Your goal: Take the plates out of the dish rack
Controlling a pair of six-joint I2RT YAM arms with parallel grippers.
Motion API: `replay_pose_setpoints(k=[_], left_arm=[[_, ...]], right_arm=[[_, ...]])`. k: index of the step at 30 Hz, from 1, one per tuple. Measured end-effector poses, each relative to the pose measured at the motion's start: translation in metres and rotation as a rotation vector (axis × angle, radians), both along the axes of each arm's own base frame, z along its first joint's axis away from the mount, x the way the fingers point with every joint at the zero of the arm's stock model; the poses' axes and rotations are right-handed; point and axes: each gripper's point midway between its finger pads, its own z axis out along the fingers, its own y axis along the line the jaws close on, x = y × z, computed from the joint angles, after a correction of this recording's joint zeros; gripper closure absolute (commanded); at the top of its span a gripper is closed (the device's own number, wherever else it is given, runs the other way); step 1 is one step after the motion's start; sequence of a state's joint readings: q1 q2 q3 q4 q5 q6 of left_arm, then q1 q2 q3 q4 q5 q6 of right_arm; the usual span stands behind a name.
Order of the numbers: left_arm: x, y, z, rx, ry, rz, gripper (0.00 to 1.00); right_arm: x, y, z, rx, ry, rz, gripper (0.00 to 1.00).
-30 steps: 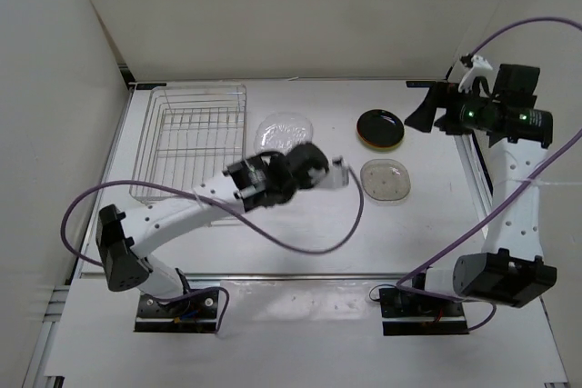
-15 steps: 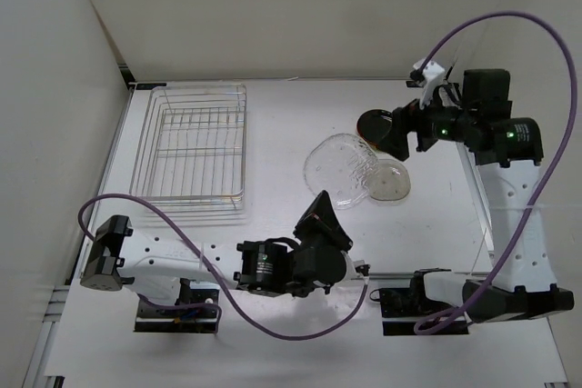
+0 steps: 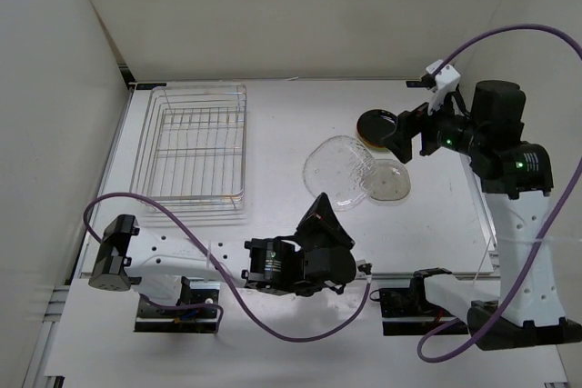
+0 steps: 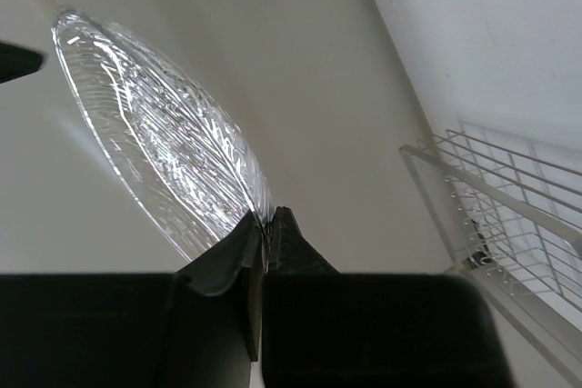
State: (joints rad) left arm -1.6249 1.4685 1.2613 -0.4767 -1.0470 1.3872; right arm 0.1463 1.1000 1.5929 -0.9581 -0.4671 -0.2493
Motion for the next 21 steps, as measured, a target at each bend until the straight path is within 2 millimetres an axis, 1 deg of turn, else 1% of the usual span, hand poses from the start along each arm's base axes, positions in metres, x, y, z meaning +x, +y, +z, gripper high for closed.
replay_pose_setpoints(k=[3,4,6,8,10,14,15,16,21], left_arm=[[-0.001,0.001,-0.007,0.019,0.024,0.002,0.89],[-0.001,0.001,-0.008,0.022,0.030,0.003,0.89],[-0.001,0.003,-0.011,0.025,0.038,0.007,0.89],[-0.002,0.002,-0.011,0.029,0.043,0.007,0.89],[-0.002,-0.001,-0.009,0.023,0.046,0.007,0.89],[-0.003,-0.006,-0.004,-0.003,0.054,0.004,0.89],[-0.003,-0.007,-0.003,-0.007,0.055,0.004,0.89],[-0.003,-0.008,-0.003,-0.008,0.056,0.002,0.89],[-0.003,-0.010,-0.006,-0.002,0.061,-0.001,0.89]], right_arm=[[-0.002,0.000,0.020,0.040,-0.069,-0.022,0.08],[-0.005,0.002,0.023,0.049,-0.080,-0.013,0.08],[-0.008,0.007,0.024,0.065,-0.075,0.017,0.08],[-0.011,0.012,0.022,0.075,-0.054,0.052,0.10],[-0.010,0.016,0.015,0.073,-0.026,0.073,0.11],[-0.008,0.022,-0.005,0.071,0.038,0.105,0.17],[-0.010,0.024,-0.009,0.071,0.056,0.113,0.21],[-0.013,0.025,-0.013,0.071,0.070,0.123,0.21],[-0.017,0.030,-0.016,0.077,0.082,0.152,0.23]])
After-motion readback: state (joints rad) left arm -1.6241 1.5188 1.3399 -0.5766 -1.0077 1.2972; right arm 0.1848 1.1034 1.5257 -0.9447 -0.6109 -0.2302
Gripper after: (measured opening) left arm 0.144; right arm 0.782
